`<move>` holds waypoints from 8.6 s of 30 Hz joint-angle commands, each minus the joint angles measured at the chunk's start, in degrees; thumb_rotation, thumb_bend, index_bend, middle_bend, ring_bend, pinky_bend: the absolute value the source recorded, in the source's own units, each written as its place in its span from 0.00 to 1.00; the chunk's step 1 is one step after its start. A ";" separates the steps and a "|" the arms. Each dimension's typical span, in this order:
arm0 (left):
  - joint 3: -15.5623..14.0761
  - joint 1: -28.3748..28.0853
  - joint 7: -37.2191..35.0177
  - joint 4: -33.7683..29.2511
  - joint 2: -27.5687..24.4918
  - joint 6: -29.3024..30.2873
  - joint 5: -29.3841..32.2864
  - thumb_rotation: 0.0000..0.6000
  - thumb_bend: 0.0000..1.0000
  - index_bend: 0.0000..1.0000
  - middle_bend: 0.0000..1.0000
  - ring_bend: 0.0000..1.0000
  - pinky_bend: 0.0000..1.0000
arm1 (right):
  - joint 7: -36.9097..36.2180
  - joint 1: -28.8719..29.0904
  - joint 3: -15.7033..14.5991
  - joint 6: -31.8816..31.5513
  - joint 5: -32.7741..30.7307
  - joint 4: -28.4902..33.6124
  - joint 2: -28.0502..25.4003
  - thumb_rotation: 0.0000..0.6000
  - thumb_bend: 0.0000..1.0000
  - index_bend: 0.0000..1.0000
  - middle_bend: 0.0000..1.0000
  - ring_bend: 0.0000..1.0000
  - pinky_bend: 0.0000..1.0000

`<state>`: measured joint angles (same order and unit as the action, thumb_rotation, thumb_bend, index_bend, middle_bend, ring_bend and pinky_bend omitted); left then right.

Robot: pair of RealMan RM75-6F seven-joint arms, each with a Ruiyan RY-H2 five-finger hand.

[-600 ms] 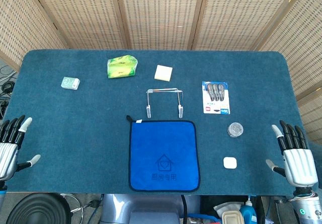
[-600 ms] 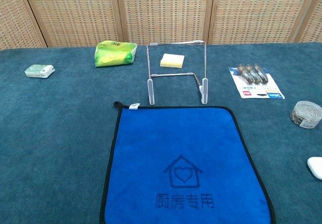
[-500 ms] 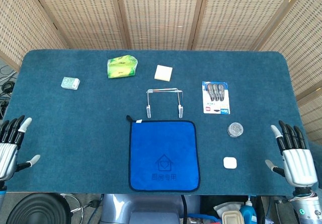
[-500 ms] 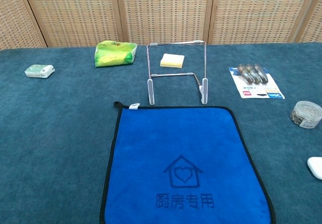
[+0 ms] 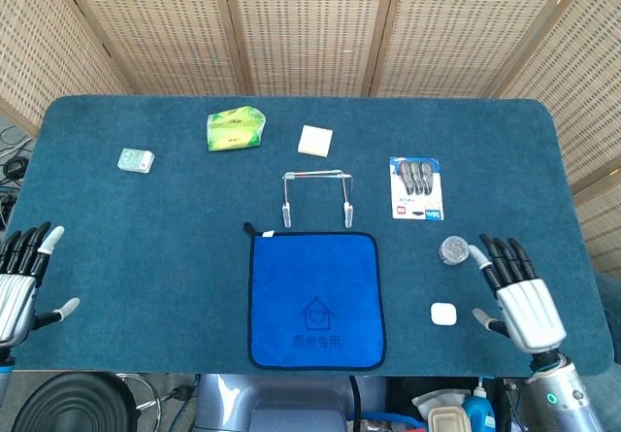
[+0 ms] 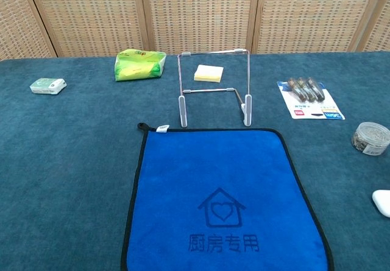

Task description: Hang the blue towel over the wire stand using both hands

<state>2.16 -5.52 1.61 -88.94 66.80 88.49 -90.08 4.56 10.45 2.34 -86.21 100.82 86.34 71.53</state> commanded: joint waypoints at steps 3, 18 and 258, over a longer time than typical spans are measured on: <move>0.14 0.00 0.22 -0.05 0.19 0.14 0.28 1.00 0.04 0.00 0.00 0.00 0.00 | -1.68 8.70 -0.12 6.95 6.85 -3.15 3.45 1.00 0.00 0.01 0.00 0.00 0.00; 0.45 -1.34 2.88 -0.18 1.13 -3.85 3.10 1.00 0.04 0.00 0.00 0.00 0.00 | -0.71 21.19 -0.14 17.92 8.06 -18.64 16.86 1.00 0.00 0.02 0.00 0.00 0.00; -1.33 -39.14 -11.86 44.20 39.38 5.36 -10.70 1.00 0.43 0.67 0.00 0.00 0.00 | 7.06 28.08 8.16 13.69 -8.91 -2.19 14.90 1.00 0.67 0.69 0.05 0.00 0.00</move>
<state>-0.21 -43.91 -11.62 -43.10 107.27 94.26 -101.25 10.83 38.18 9.82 -72.95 92.56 83.41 86.86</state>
